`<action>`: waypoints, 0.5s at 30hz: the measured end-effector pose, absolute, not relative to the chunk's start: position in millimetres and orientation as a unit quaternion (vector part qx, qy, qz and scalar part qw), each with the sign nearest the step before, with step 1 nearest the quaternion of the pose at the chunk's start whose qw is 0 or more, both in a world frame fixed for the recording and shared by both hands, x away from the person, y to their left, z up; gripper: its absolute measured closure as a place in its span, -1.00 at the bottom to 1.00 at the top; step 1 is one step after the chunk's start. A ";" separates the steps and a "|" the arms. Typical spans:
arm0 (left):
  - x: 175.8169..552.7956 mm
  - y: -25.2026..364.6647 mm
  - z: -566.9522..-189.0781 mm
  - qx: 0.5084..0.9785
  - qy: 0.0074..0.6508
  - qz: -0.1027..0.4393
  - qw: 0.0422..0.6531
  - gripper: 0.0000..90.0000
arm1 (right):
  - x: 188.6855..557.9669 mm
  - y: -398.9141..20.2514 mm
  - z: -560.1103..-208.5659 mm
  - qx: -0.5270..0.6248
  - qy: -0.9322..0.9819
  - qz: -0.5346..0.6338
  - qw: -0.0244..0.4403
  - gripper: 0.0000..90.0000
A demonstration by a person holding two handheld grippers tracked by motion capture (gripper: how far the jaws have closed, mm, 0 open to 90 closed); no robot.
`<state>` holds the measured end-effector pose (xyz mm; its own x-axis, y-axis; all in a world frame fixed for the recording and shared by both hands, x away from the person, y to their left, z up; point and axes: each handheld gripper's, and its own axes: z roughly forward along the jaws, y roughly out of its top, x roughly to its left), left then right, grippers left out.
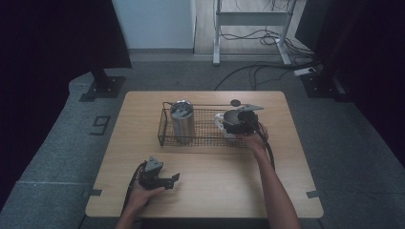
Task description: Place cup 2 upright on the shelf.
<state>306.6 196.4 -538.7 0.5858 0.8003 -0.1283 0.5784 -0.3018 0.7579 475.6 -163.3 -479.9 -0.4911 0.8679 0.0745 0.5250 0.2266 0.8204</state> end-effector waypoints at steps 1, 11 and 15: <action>306.5 196.3 -538.6 0.795 0.434 0.138 0.401 -0.71 | 475.7 -163.0 -480.0 0.461 0.755 0.418 0.206 -0.85; 306.5 196.2 -538.6 0.795 0.433 0.138 0.402 -0.71 | 476.1 -158.8 -483.1 0.457 0.764 0.405 0.209 -0.85; 306.3 195.6 -538.8 0.795 0.433 0.138 0.401 -0.71 | 476.3 -157.4 -483.8 0.456 0.767 0.398 0.212 -0.85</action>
